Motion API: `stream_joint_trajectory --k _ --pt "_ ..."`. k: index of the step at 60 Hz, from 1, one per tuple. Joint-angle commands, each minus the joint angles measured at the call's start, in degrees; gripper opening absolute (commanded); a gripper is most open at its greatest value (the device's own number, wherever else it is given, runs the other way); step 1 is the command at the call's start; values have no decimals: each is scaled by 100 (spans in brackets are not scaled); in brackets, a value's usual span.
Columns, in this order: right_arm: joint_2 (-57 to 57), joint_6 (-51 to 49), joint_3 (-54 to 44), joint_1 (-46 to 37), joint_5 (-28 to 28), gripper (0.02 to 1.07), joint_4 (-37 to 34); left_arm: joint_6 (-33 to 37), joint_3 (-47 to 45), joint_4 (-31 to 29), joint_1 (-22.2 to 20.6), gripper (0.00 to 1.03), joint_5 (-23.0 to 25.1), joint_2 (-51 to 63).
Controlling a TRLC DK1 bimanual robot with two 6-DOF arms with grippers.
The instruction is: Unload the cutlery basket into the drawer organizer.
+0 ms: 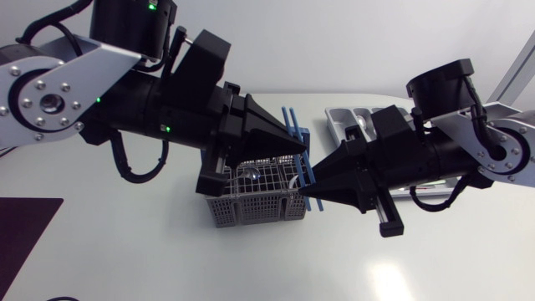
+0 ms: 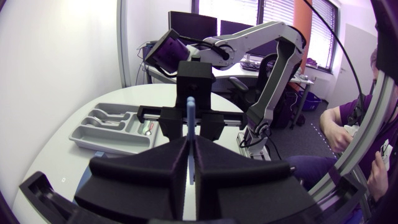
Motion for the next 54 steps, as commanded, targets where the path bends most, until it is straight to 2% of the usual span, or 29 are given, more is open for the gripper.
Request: stream_joint_trajectory --k 1,3,23,30,36,42,44,54 --pt "115 101 -9 70 68 10 93 -142 189 59 37 3 155 125" --pt "115 101 -18 70 68 7 102 -142 189 50 55 3 163 125" --pt "18 74 -123 132 182 7 137 -134 189 67 178 4 269 151" --pt "-8 66 -132 132 191 7 137 -160 215 67 204 10 269 151" --pt "-17 66 -150 132 191 7 137 -178 224 67 257 24 269 151" --pt "-17 74 -159 158 191 7 128 -204 206 67 283 54 269 151" --pt "-8 74 -167 176 199 7 128 -239 215 67 301 68 269 143" --pt "-8 74 -211 229 278 7 128 -283 180 67 362 95 260 107"
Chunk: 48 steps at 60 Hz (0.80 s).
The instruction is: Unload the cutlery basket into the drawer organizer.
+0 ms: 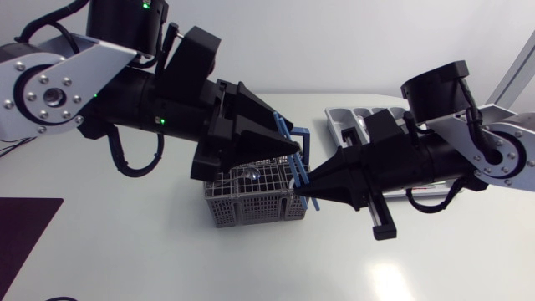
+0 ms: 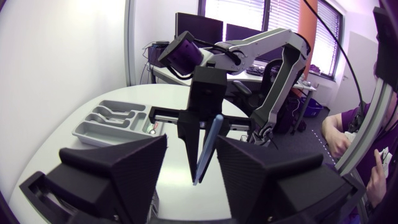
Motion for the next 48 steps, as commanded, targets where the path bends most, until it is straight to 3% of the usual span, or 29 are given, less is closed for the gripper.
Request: stream_joint_trajectory --k 1,28,48 --pt "-17 5 -157 62 27 7 12 -145 141 28 52 97 87 29" --pt "-122 -31 -385 -34 273 7 -41 -172 -53 46 272 99 96 -305" --pt "-298 -514 -561 -430 484 7 -524 -145 -246 81 474 99 96 -569"
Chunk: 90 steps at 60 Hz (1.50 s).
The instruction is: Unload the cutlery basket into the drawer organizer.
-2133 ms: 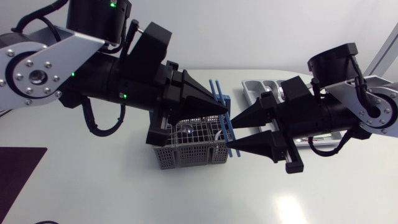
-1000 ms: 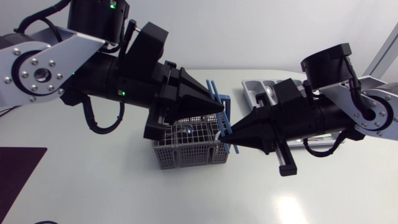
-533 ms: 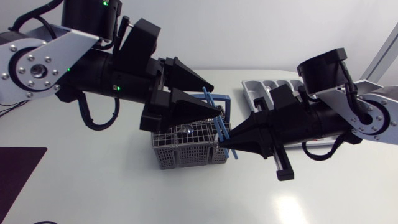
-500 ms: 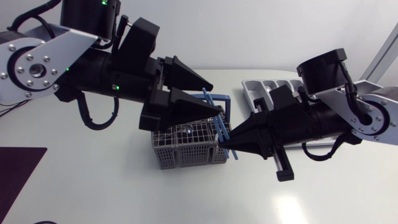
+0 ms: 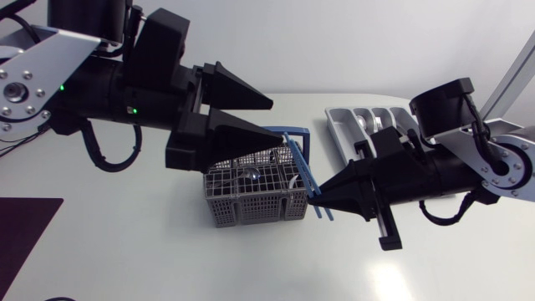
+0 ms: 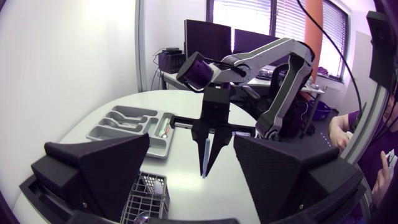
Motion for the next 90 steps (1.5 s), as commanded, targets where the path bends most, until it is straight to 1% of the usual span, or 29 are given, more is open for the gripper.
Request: stream_joint_trajectory --k 1,17,30,36,44,49,52,59,62,67,72,79,90 --pt "-121 -202 -220 -93 69 7 -164 -126 -146 59 109 99 96 -174" --pt "-394 -474 -264 -427 280 7 -603 -143 -163 50 302 99 96 -393" --pt "-464 -782 -203 -1095 333 7 -990 -134 -207 41 522 99 87 -508" --pt "-350 -808 -141 -1420 500 7 -999 -117 -269 41 566 99 87 -578" --pt "-77 -834 8 -1992 517 7 -1007 -82 -392 41 636 99 70 -666" --pt "90 -746 140 -2203 614 7 -990 -64 -453 41 654 99 35 -701" --pt "257 -606 281 -2361 737 7 -928 -11 -497 33 627 99 -132 -727" --pt "591 71 474 -2422 1097 7 -410 24 -541 -3 548 99 -378 -736" --pt "758 475 562 -2414 1291 7 -111 76 -568 -29 487 99 -475 -754" --pt "1171 1064 835 -2396 1598 7 170 191 -620 -91 381 99 -748 -771" --pt "1628 1486 1116 -2343 1906 7 346 270 -673 -126 329 99 -897 -806" --pt "2234 1925 1529 -2282 2187 7 478 375 -743 -170 302 99 -1064 -850" --pt "3061 2576 2162 -2141 2618 7 504 454 -796 -240 214 99 -1301 -859"
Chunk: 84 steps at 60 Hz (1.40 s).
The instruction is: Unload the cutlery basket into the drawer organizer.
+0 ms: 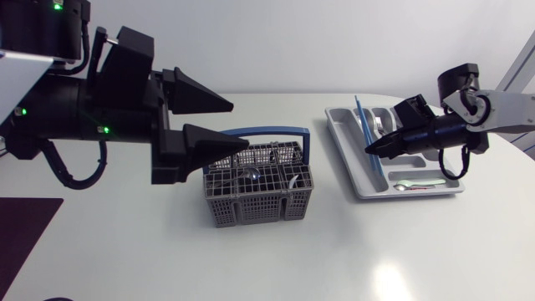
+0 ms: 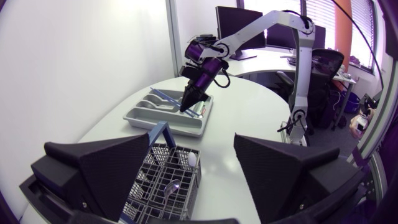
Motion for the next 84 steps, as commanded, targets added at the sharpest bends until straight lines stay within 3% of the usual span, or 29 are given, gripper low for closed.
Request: stream_joint_trajectory --k 1,20,41,54,68,71,76,84 --pt "447 504 346 99 218 7 61 124 -175 -45 -103 99 -86 -77" --pt "1545 1304 1137 249 1097 7 -54 177 -237 -45 -349 99 -385 -77" --pt "2205 1629 1673 205 1352 9 -326 212 -307 -54 -454 99 -438 -77" --pt "2310 1638 1717 178 1361 35 -326 221 -325 -63 -507 99 -455 -77" --pt "2231 1638 1690 178 1361 54 -291 274 -377 -63 -560 99 -534 -103" --pt "2178 1638 1655 178 1361 61 -273 274 -395 -63 -560 99 -543 -121" --pt "1915 1611 1488 178 1370 74 -150 335 -421 -89 -569 99 -578 -147" --pt "1053 1462 864 258 1361 80 245 397 -501 -116 -569 99 -613 -217"
